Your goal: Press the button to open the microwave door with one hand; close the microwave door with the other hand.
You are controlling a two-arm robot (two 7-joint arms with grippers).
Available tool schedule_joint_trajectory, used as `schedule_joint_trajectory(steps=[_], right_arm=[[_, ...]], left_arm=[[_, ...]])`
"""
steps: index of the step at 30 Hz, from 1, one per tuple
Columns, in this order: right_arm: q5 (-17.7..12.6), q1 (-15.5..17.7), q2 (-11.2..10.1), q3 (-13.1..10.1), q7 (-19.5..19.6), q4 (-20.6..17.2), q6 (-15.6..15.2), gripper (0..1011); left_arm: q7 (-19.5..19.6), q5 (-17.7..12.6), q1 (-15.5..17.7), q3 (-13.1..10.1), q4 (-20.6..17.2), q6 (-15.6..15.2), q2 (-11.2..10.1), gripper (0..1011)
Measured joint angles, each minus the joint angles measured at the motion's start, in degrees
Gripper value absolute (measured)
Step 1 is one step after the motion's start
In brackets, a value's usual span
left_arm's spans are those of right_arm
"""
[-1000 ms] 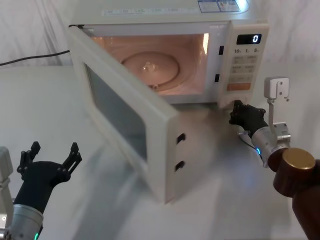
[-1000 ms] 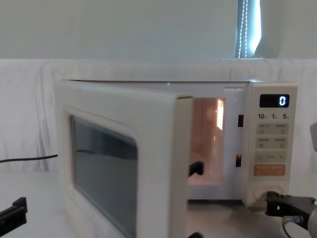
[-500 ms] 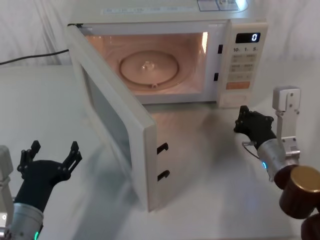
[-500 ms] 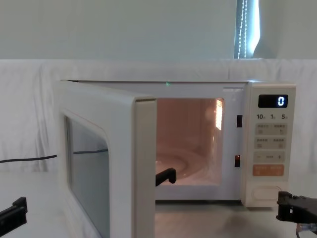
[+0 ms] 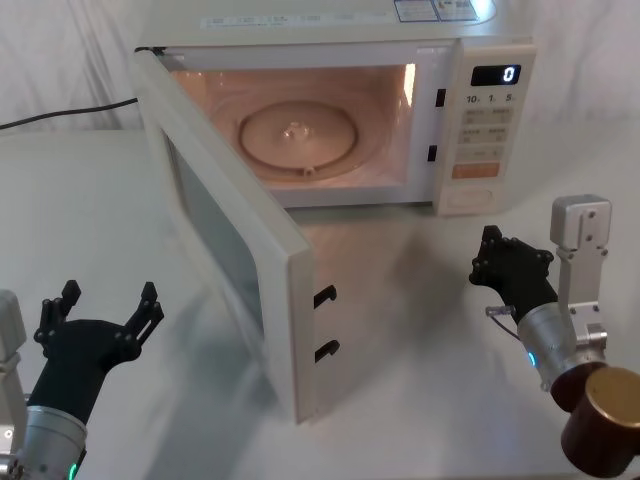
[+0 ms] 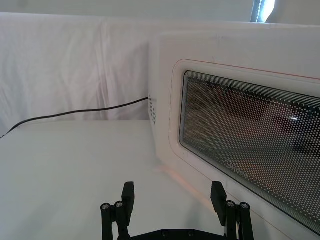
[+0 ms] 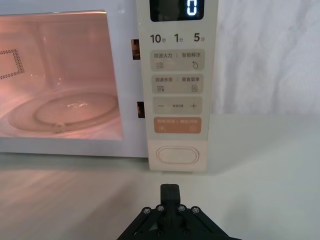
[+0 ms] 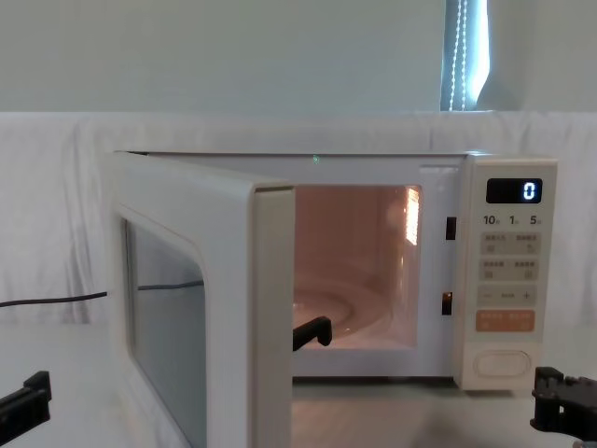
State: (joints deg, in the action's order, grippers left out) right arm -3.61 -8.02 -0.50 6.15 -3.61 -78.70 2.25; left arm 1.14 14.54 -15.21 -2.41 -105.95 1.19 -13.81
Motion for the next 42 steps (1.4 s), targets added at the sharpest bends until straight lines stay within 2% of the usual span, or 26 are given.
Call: schedule_joint_trajectory(steps=[19, 29, 42], right_arm=[[1.0, 5.3, 1.8, -1.2, 2.6, -4.2, 1.8, 0], [1.2, 5.0, 2.9, -2.1, 3.2, -3.4, 3.1, 0], [1.5, 4.5, 3.2, -2.5, 3.3, -2.9, 3.6, 0]], left_arm=[[0.0, 0.0, 0.0, 0.0, 0.0, 0.0, 0.0, 1001], [0.0, 0.0, 0.0, 0.0, 0.0, 0.0, 0.0, 1001], [0.0, 0.0, 0.0, 0.0, 0.0, 0.0, 0.0, 1001]])
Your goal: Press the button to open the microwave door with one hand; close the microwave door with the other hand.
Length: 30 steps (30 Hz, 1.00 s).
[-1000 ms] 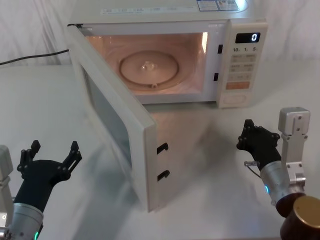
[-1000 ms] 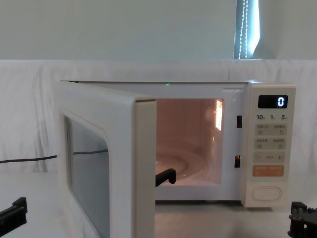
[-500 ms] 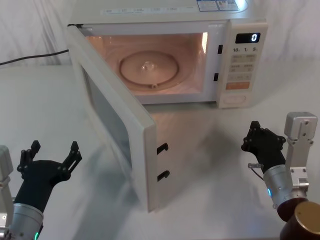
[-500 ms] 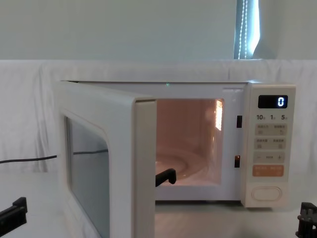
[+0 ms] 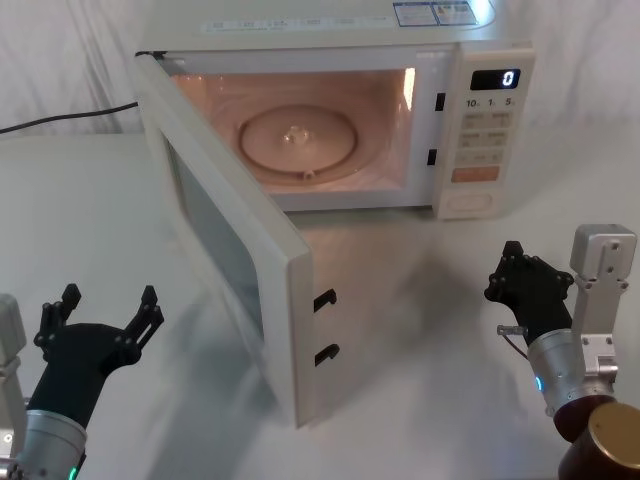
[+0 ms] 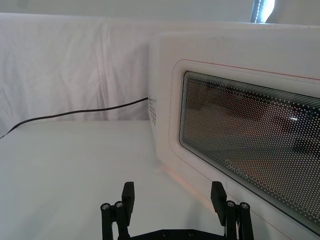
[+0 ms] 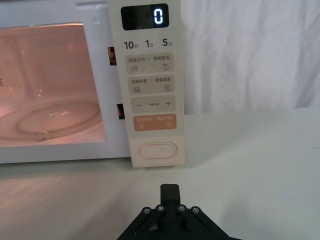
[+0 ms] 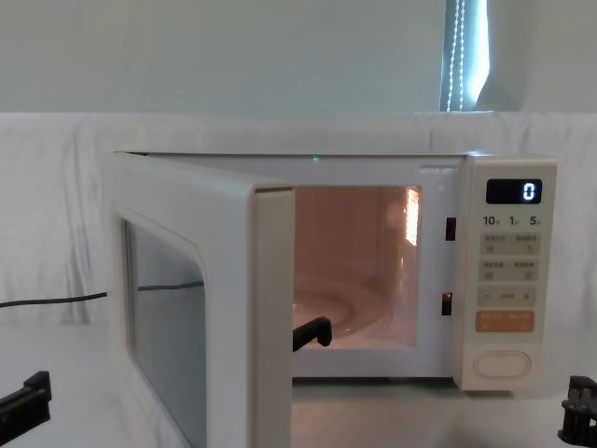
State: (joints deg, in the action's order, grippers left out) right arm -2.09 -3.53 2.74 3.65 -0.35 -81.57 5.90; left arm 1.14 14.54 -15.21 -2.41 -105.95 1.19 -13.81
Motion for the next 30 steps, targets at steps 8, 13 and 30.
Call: schedule_joint_trajectory(steps=[8, 13, 30], right_arm=[[0.0, 0.0, 0.0, 0.0, 0.0, 0.0, -0.1, 0], [0.0, 0.0, 0.0, 0.0, -0.1, 0.0, -0.2, 79], [-0.1, 0.1, -0.1, 0.1, -0.1, 0.0, -0.3, 579]], left_arm=[[0.0, 0.0, 0.0, 0.0, 0.0, 0.0, 0.0, 1001], [0.0, 0.0, 0.0, 0.0, 0.0, 0.0, 0.0, 1001], [0.0, 0.0, 0.0, 0.0, 0.0, 0.0, 0.0, 1001]])
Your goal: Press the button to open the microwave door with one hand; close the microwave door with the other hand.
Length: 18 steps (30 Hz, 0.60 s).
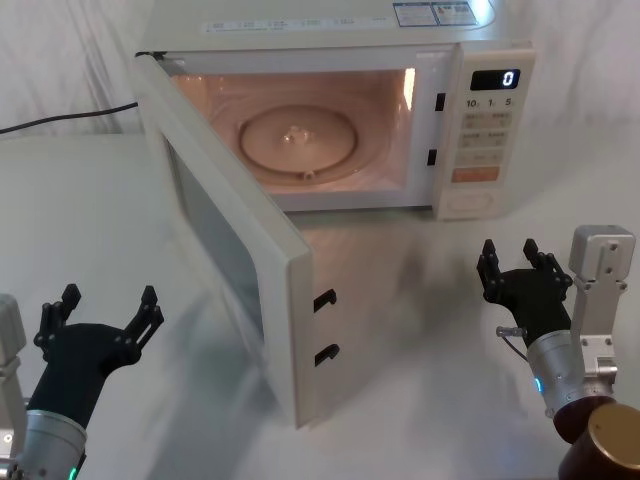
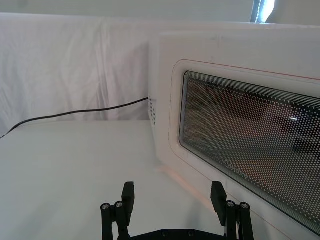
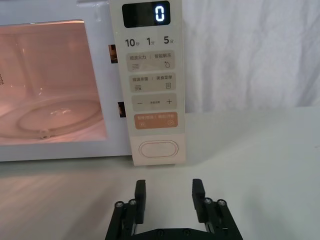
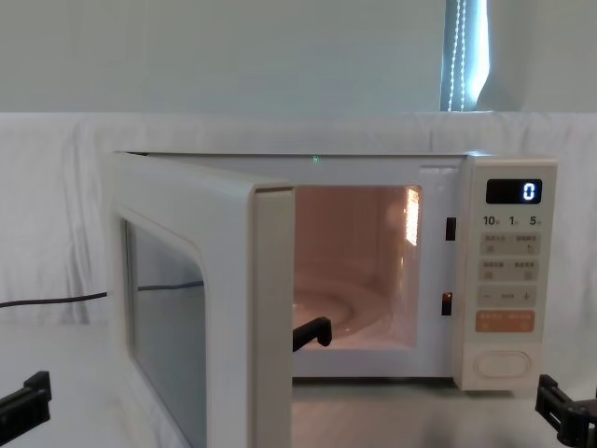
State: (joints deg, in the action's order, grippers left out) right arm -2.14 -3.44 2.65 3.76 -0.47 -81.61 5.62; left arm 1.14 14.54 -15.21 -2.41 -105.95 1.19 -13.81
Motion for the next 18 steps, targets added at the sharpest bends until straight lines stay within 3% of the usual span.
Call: schedule_joint_trajectory(steps=[7, 15, 18], right_arm=[[0.0, 0.0, 0.0, 0.0, 0.0, 0.0, 0.0, 773], [0.0, 0.0, 0.0, 0.0, 0.0, 0.0, 0.0, 991], [0.0, 0.0, 0.0, 0.0, 0.0, 0.0, 0.0, 1002]], left_arm=[[0.0, 0.0, 0.0, 0.0, 0.0, 0.0, 0.0, 947], [0.0, 0.0, 0.0, 0.0, 0.0, 0.0, 0.0, 762], [0.0, 0.0, 0.0, 0.0, 0.0, 0.0, 0.0, 622]])
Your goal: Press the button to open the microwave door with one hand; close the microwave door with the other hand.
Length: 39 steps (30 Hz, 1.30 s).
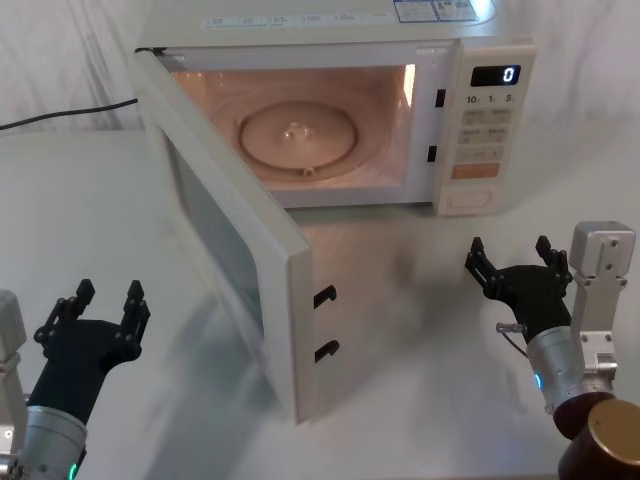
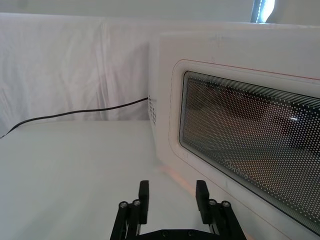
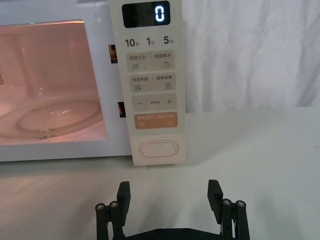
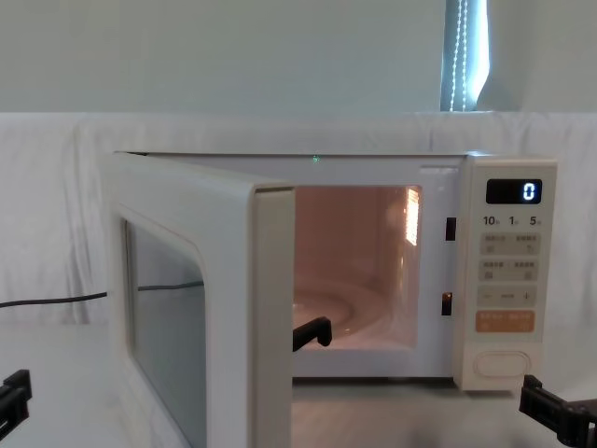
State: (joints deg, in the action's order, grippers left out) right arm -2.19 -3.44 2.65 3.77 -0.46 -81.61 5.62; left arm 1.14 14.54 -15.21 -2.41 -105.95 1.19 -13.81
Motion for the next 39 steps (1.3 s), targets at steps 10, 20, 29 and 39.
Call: schedule_joint_trajectory(steps=[10, 20, 29, 39], right_arm=[[0.0, 0.0, 0.0, 0.0, 0.0, 0.0, 0.0, 1002], [0.0, 0.0, 0.0, 0.0, 0.0, 0.0, 0.0, 1002], [0.0, 0.0, 0.0, 0.0, 0.0, 0.0, 0.0, 1002], [0.0, 0.0, 0.0, 0.0, 0.0, 0.0, 0.0, 1002]], left_arm=[[0.0, 0.0, 0.0, 0.0, 0.0, 0.0, 0.0, 302], [0.0, 0.0, 0.0, 0.0, 0.0, 0.0, 0.0, 0], [0.9, -0.5, 0.7, 0.4, -0.4, 0.3, 0.8, 0], [3.8, -1.9, 4.3, -0.3, -0.5, 0.5, 1.8, 0]])
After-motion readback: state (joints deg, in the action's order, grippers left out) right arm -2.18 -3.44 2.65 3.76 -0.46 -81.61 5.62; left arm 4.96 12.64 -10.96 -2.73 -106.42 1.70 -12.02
